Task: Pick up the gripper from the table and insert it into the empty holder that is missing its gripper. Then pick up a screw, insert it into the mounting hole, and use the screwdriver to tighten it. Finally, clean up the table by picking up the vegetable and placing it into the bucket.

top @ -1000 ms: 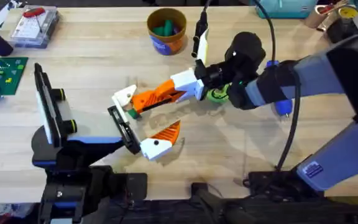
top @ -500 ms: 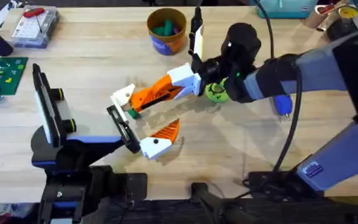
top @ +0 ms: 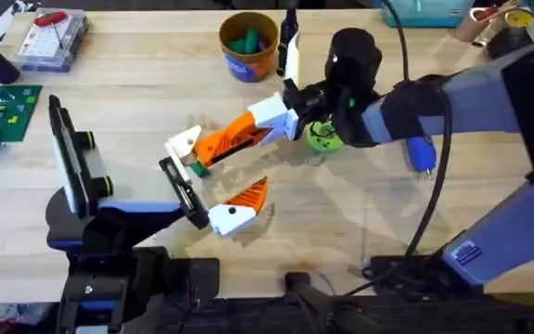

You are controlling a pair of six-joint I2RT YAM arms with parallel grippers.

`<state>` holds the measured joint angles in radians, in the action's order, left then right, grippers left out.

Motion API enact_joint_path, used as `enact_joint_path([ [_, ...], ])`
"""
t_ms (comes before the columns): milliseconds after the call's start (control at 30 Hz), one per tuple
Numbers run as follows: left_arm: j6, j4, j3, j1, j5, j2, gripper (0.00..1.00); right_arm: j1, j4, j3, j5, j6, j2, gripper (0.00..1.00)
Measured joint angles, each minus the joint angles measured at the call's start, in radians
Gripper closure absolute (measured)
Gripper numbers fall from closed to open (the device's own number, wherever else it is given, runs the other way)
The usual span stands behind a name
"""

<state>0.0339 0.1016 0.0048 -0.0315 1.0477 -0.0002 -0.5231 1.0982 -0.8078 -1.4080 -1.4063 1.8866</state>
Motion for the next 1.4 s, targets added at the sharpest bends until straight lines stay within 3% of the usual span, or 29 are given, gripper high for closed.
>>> enact_joint_path([
  [533, -0.015, 0.017, 0.005, -0.005, 0.028, 0.0, 0.01, -0.002, -0.136, -0.064, -0.04, 0.032, 0.0, 0.987],
  [967, -0.014, 0.019, 0.005, -0.007, 0.033, 0.0, 0.01, -0.002, -0.14, -0.061, -0.031, 0.043, 0.0, 0.988],
  [1067, -0.006, 0.02, 0.005, -0.007, 0.037, 0.0, 0.01, -0.002, -0.092, -0.025, -0.009, 0.037, 0.0, 0.988],
  [1233, -0.005, 0.022, 0.006, -0.006, 0.059, 0.0, 0.01, -0.004, 0.223, 0.091, 0.068, -0.038, 0.001, 0.988],
  [1400, -0.005, 0.023, 0.006, -0.007, 0.058, 0.0, 0.01, -0.012, 0.269, 0.132, 0.117, -0.099, 0.001, 0.989],
])
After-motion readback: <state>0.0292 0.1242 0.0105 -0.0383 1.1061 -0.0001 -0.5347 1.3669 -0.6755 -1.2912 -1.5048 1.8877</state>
